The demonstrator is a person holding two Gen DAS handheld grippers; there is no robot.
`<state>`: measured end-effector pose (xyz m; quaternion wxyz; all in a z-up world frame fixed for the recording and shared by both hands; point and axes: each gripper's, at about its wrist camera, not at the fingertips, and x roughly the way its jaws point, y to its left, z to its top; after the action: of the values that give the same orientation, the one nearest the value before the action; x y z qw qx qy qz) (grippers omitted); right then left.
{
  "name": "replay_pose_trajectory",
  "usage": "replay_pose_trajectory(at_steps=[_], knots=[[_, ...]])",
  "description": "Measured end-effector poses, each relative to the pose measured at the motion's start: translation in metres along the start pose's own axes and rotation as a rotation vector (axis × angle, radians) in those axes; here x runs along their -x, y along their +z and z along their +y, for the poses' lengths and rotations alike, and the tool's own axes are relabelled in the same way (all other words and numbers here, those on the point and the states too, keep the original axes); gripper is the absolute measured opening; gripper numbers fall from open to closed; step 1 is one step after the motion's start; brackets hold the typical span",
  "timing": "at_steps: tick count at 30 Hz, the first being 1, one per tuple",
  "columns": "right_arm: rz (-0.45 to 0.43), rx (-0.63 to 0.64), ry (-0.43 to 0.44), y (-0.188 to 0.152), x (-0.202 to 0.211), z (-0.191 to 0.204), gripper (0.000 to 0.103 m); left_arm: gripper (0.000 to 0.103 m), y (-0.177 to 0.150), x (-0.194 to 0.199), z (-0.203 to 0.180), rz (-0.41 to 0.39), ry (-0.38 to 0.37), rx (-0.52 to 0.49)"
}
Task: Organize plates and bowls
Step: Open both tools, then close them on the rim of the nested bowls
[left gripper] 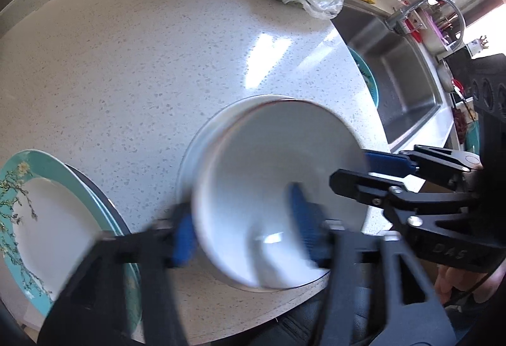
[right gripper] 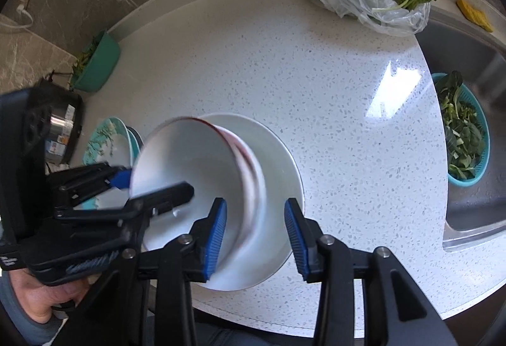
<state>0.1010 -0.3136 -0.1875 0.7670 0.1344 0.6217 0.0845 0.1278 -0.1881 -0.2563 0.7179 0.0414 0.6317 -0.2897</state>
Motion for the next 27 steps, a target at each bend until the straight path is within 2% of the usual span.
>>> replay_pose_trajectory(at_steps=[5, 9, 11, 18, 22, 25, 27], knots=[[0.002, 0.029, 0.000, 0.000, -0.005, 0.005, 0.024, 0.065, 0.000, 0.002, 0.000, -0.018, -0.004, -0.006], [0.005, 0.030, 0.009, -0.001, -0.007, 0.007, 0.021, 0.069, -0.002, 0.004, 0.001, -0.025, -0.013, 0.003], [0.000, 0.028, 0.025, -0.002, -0.006, 0.007, 0.015, 0.078, -0.003, 0.006, 0.003, -0.036, -0.041, 0.024], [-0.007, 0.038, 0.057, -0.004, -0.004, 0.001, 0.013, 0.091, 0.002, 0.008, 0.007, -0.016, -0.102, 0.049], [-0.015, 0.031, 0.073, -0.006, -0.001, -0.002, 0.012, 0.091, 0.007, 0.011, 0.001, -0.012, -0.067, 0.016], [-0.016, 0.027, 0.078, -0.007, -0.001, -0.005, 0.012, 0.099, 0.009, 0.010, -0.002, -0.010, -0.067, 0.004], [-0.017, 0.016, 0.081, -0.009, 0.000, -0.009, 0.012, 0.103, 0.010, 0.013, -0.001, -0.019, -0.036, 0.010]])
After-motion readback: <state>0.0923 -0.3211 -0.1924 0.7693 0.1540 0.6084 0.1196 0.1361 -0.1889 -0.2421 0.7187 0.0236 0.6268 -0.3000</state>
